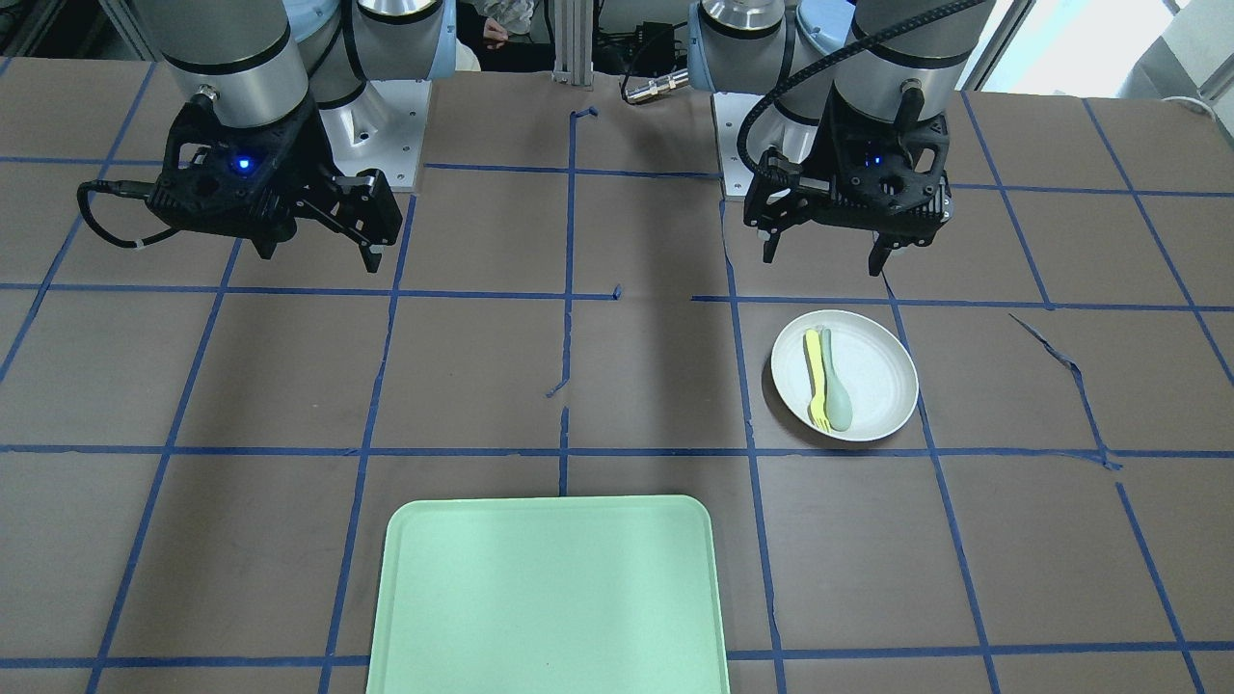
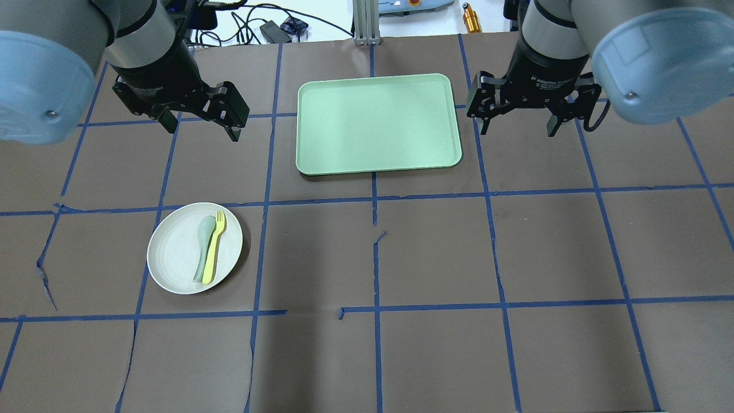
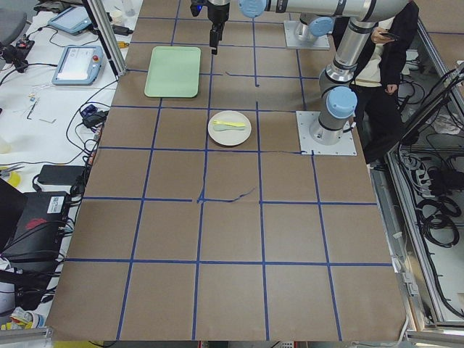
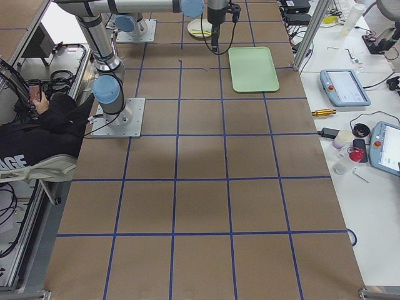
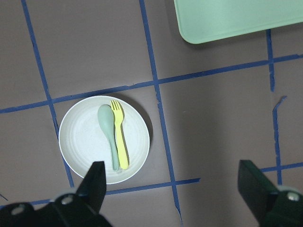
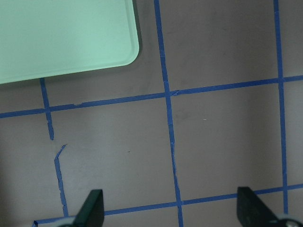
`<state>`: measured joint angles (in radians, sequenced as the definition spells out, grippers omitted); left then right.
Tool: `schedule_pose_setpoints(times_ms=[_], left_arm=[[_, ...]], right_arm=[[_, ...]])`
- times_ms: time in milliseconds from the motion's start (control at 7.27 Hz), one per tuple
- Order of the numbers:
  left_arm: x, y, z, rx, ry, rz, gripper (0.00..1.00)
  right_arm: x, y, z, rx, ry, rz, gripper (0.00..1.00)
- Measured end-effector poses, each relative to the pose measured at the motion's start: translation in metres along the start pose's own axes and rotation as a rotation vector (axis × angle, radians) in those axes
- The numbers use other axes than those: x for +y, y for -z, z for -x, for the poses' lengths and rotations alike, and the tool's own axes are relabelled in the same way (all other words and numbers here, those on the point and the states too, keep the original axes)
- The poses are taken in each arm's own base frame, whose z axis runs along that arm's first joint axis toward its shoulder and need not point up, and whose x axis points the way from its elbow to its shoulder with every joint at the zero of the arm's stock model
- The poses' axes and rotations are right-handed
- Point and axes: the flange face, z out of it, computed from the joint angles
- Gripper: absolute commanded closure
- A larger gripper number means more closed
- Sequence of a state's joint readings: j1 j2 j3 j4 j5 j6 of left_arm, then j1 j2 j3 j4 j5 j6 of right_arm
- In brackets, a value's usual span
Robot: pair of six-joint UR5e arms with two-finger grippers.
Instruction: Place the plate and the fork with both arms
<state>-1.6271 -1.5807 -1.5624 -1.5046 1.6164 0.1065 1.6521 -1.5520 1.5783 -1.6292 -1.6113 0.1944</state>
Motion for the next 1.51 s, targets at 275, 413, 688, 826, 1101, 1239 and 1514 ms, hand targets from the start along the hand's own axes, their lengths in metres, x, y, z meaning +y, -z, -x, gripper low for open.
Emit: schedule_pose_setpoints(times_ms=[275, 413, 688, 826, 1101, 1239, 1514], left_arm=[[0.0, 0.0, 0.0, -0.003, 0.0, 0.0, 0.0], [0.001, 0.001, 0.0, -0.004, -0.001, -0.002, 0.0], [0.004, 0.001, 0.0, -0.004, -0.002, -0.001, 0.0], [0.004, 0.0, -0.001, -0.001, -0.002, 0.001, 0.0], [0.006, 0.001, -0.001, 0.001, -0.001, 0.003, 0.0], [0.007, 0.001, -0.001, 0.001, -0.001, 0.004, 0.0], [0.009, 0.001, -0.001, 0.002, -0.001, 0.006, 0.0]], right_arm=[[0.001, -0.001, -0.001, 0.005, 0.0, 0.001, 0.0], [0.002, 0.0, -0.001, 0.006, 0.0, -0.001, 0.0], [0.003, 0.0, -0.001, 0.002, -0.005, -0.001, 0.0], [0.003, 0.002, 0.0, -0.002, -0.007, -0.002, 0.0], [0.004, 0.009, 0.001, -0.011, -0.004, -0.014, 0.0], [0.006, 0.012, 0.001, -0.019, -0.003, -0.021, 0.0], [0.011, 0.015, 0.006, -0.043, 0.004, -0.021, 0.0]])
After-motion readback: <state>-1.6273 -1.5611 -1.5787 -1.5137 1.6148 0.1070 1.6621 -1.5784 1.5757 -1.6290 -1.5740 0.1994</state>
